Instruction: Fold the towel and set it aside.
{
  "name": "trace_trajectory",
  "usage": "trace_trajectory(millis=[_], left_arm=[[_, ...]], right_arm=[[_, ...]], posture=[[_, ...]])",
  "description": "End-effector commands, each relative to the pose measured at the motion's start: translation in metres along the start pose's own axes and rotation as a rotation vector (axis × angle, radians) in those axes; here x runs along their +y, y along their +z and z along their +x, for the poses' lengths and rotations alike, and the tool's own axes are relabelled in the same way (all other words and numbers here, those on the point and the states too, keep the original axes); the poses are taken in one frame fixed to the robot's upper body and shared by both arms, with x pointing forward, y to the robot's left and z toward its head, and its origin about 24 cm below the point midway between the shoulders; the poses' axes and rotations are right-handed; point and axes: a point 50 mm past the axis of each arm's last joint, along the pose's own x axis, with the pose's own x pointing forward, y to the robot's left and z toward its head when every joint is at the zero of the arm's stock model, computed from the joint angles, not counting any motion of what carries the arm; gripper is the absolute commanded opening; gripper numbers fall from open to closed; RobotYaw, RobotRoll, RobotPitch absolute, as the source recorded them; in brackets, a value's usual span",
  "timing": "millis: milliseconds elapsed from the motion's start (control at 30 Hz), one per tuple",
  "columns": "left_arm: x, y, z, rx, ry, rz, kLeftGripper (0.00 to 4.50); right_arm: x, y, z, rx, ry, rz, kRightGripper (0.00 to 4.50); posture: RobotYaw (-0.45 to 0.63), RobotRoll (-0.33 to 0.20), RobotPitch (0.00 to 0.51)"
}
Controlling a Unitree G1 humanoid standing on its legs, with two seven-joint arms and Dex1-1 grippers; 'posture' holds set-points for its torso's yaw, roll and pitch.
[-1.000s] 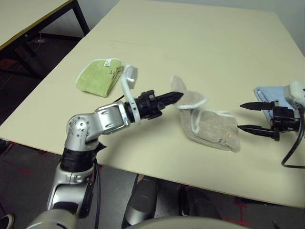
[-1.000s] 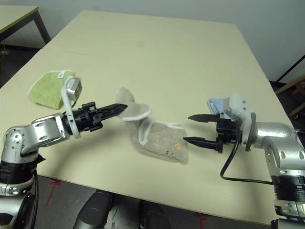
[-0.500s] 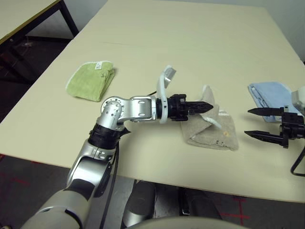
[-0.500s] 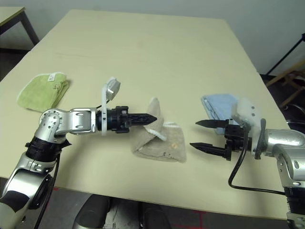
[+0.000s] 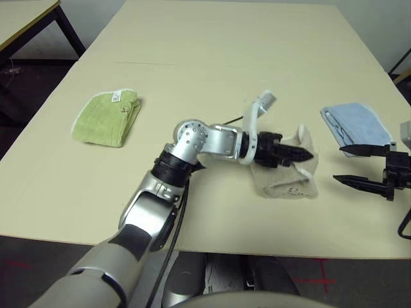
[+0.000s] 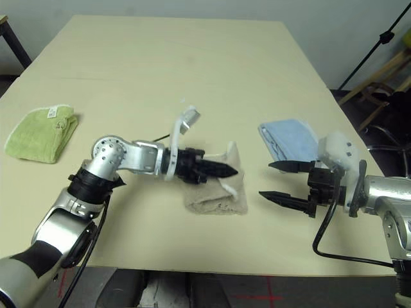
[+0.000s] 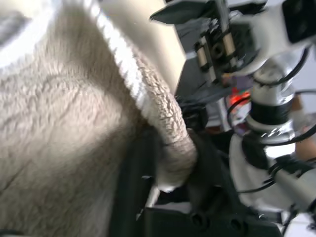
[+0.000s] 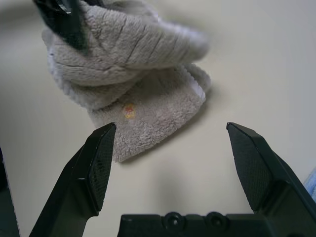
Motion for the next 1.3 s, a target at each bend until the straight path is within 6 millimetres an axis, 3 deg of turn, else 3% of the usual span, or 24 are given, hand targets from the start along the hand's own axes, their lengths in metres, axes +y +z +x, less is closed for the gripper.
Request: trace_trajectory(millis=[33, 200, 233, 333, 400, 533, 667, 800, 967, 1033, 1133, 1300], left_arm=[[-0.007, 0.002, -0.001, 0.042, 0.01, 0.128, 2.57], [-0.036, 0.03, -0.014, -0.018, -0.047, 0.297, 4.34], [-0.04, 0.032, -0.016, -0.028, -0.064, 0.305, 4.46], [-0.05, 0.038, -0.027, -0.057, -0.088, 0.331, 4.46], [-0.046, 0.04, -0.041, -0.087, -0.031, 0.347, 4.46], [-0.023, 0.034, -0.073, -0.121, 0.124, 0.343, 4.46], [0.005, 0.011, -0.102, -0.131, 0.249, 0.484, 4.46], [0.022, -0.009, -0.107, -0.09, 0.271, 0.543, 4.46], [0.029, -0.012, -0.098, -0.13, 0.234, 0.585, 4.46], [0.03, -0.012, -0.095, -0.121, 0.224, 0.601, 4.5], [0.033, -0.012, -0.094, -0.13, 0.214, 0.583, 3.89], [0.032, -0.012, -0.093, -0.136, 0.187, 0.585, 2.19]], right_arm=[[-0.002, 0.006, -0.002, 0.001, -0.006, -0.012, 4.5], [-0.01, 0.011, 0.003, 0.002, 0.003, -0.028, 4.5], [-0.011, 0.012, 0.004, 0.0, 0.004, -0.031, 4.5], [-0.013, 0.017, 0.009, -0.031, 0.015, -0.036, 4.5], [-0.013, 0.024, 0.014, -0.075, 0.016, -0.031, 4.5], [-0.011, 0.04, 0.025, -0.155, 0.035, -0.017, 4.5], [-0.008, 0.059, 0.045, -0.232, 0.038, 0.011, 4.5], [0.003, 0.072, 0.065, -0.264, 0.109, -0.011, 4.5], [0.009, 0.078, 0.079, -0.294, 0.157, 0.022, 4.5], [0.012, 0.073, 0.083, -0.254, 0.184, 0.02, 4.1], [0.015, 0.066, 0.082, -0.229, 0.205, 0.021, 3.15], [0.014, 0.06, 0.077, -0.218, 0.207, 0.023, 1.26]], posture=[[0.1, 0.0, 0.178], [0.12, 0.0, 0.17], [0.12, 0.0, 0.17], [0.14, 0.0, 0.158], [0.14, 0.0, 0.152], [0.15, 0.0, 0.144], [0.15, 0.0, 0.136], [0.15, 0.0, 0.133], [0.15, 0.0, 0.128], [0.15, 0.0, 0.128], [0.15, 0.0, 0.126], [0.14, 0.0, 0.12]])
